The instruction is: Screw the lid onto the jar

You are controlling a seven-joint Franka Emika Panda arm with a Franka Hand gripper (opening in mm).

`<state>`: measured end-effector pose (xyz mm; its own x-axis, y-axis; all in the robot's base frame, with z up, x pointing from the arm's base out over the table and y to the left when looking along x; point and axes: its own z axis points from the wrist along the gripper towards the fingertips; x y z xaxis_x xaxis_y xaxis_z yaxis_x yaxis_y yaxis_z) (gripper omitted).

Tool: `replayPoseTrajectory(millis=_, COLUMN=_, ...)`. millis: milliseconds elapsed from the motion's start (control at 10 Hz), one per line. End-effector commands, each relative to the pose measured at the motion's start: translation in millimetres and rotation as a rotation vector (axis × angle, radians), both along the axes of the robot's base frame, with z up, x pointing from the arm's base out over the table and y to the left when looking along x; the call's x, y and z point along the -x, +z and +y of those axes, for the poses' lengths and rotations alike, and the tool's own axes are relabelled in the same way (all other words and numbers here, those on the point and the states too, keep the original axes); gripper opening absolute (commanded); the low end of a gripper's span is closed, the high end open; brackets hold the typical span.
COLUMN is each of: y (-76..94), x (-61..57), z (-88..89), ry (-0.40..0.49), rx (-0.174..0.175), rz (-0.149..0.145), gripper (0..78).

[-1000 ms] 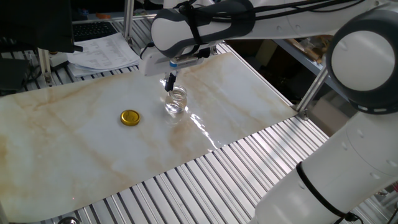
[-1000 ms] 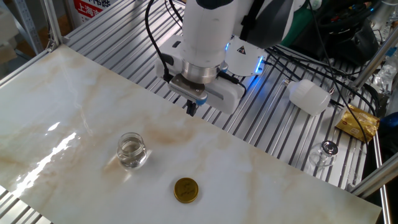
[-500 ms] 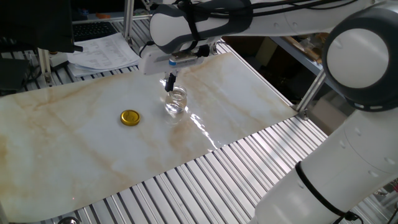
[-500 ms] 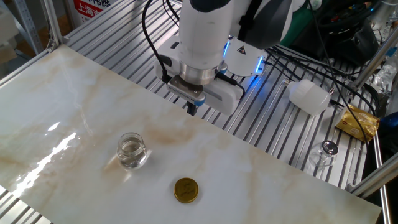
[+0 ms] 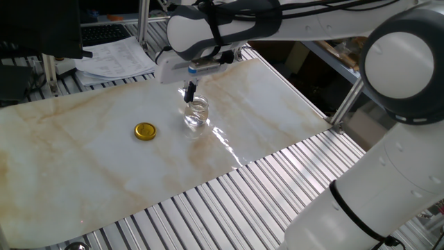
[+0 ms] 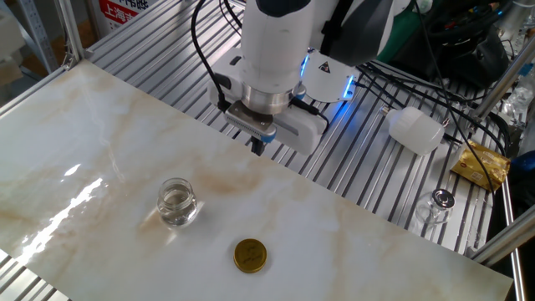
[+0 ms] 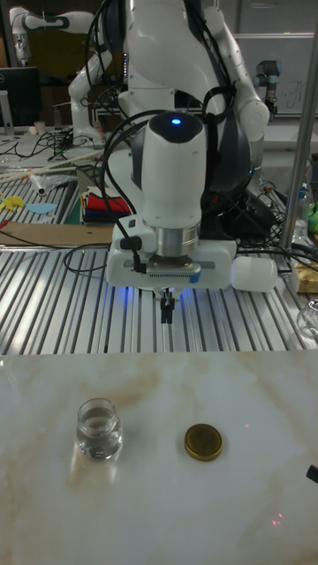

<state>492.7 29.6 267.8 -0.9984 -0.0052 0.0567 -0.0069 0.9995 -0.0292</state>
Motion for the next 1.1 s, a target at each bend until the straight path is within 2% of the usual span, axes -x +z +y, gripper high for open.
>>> replayPoseTrajectory(millis=100, y=-4.3, x=-1.8, z=4.7, ry=-0.01, rx=-0.001, rz=-0.021, gripper=0.0)
replayPoseTrajectory(millis=500, y=-10.1, x=-3.9, z=11.5, ry=-0.02, rx=-0.007, rz=-0.03, gripper=0.0)
replayPoseTrajectory(millis=1100, y=-36.2, x=-17.5, z=26.0, ry=-0.036, rx=-0.015, rz=-0.056, gripper=0.0)
